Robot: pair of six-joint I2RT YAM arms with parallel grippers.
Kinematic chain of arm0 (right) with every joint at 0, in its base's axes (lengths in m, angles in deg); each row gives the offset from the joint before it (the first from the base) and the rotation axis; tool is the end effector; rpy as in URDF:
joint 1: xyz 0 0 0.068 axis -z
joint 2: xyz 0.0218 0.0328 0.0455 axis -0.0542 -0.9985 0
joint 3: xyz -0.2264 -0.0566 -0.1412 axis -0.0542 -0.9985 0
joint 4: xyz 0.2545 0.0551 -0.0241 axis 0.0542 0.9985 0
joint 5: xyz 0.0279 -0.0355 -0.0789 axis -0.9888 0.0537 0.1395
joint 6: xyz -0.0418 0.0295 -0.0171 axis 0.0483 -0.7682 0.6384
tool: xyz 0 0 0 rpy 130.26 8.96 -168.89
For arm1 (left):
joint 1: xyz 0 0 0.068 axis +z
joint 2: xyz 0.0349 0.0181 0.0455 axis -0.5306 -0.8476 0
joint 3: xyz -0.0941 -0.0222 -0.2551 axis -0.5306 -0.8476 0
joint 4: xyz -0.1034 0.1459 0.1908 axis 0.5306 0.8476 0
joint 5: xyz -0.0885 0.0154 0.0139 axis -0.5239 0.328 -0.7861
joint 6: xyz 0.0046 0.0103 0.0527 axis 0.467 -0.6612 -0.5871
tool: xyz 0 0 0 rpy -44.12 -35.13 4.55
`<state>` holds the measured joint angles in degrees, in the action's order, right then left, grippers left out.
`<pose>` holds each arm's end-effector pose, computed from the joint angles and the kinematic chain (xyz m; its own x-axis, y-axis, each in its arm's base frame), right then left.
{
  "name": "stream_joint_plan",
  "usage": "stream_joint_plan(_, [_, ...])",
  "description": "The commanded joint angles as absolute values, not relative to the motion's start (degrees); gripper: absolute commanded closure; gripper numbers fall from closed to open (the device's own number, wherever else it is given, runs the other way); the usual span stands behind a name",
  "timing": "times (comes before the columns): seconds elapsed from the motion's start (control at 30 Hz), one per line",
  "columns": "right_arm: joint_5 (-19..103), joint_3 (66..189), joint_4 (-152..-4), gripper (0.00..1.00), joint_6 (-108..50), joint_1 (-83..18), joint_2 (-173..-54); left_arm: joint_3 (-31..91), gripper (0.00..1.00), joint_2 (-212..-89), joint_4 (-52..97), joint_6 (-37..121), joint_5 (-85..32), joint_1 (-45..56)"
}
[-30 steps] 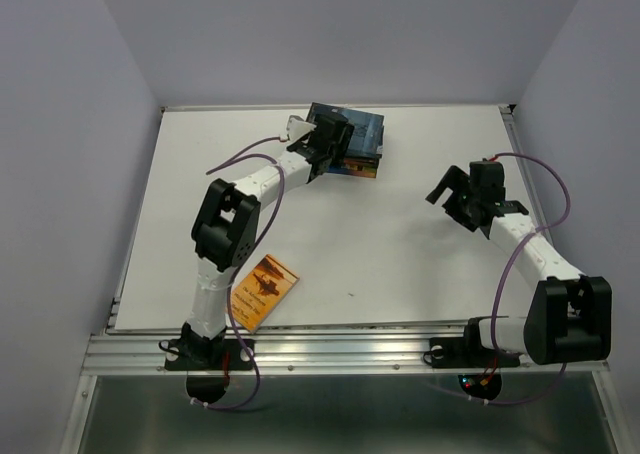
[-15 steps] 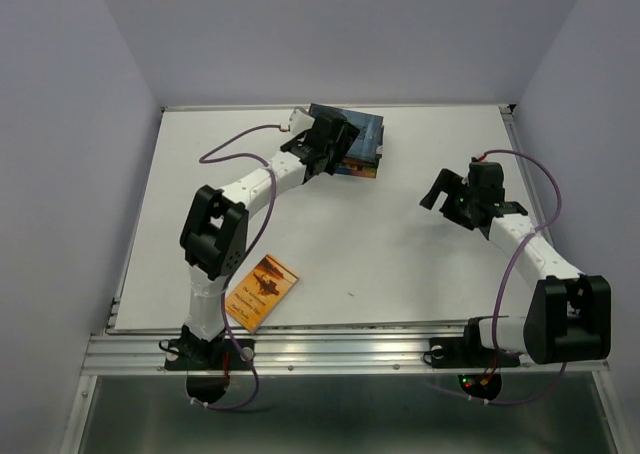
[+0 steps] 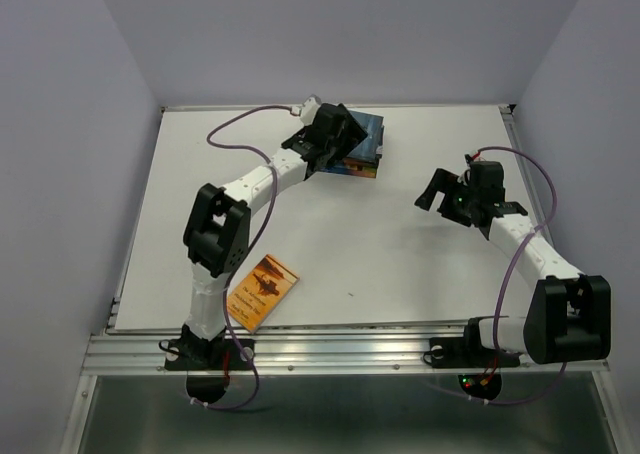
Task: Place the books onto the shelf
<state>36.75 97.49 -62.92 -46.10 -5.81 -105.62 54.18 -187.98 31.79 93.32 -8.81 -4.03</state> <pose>0.2677 0.0207 0.2325 -0.7108 0.3629 -0.6026 0.0854 0.8948 0.4382 0.3870 -0.2747 0.2998 -0.5585 -0.6751 -0.4819 -0.0759 0.6201 -0.7808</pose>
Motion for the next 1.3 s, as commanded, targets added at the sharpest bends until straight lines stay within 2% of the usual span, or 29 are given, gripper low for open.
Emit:
stream_joint_plan(0.0, [37.2,96.8,-65.2,0.00,-44.9,-5.7,-105.3,60.5,0.01,-192.4,31.7,87.5,-12.9,-4.3])
stream_joint_plan(0.47, [40.4,96.8,-64.9,0.00,-45.4,-5.7,-105.7,73.6,0.01,-201.9,32.4,84.9,-15.4,-5.5])
stream_joint_plan(0.77, [41.7,97.1,-64.5,0.00,-45.1,-5.7,-105.8,77.6,0.01,-204.2,34.2,83.7,-16.8,-5.9])
stream_joint_plan(0.87, [40.5,97.3,-64.6,0.00,-43.7,-5.7,-105.4,75.2,0.01,-201.0,35.2,81.8,-18.0,-5.9])
stream_joint_plan(1.07, [32.3,95.5,-68.7,0.00,-39.8,-7.1,-101.6,59.1,0.01,-187.5,32.3,75.3,-13.0,-5.9])
stream_joint_plan(1.27, [30.2,94.8,-71.7,0.00,-31.8,-20.6,-99.5,42.1,0.01,-172.3,36.8,76.1,-2.9,-4.7])
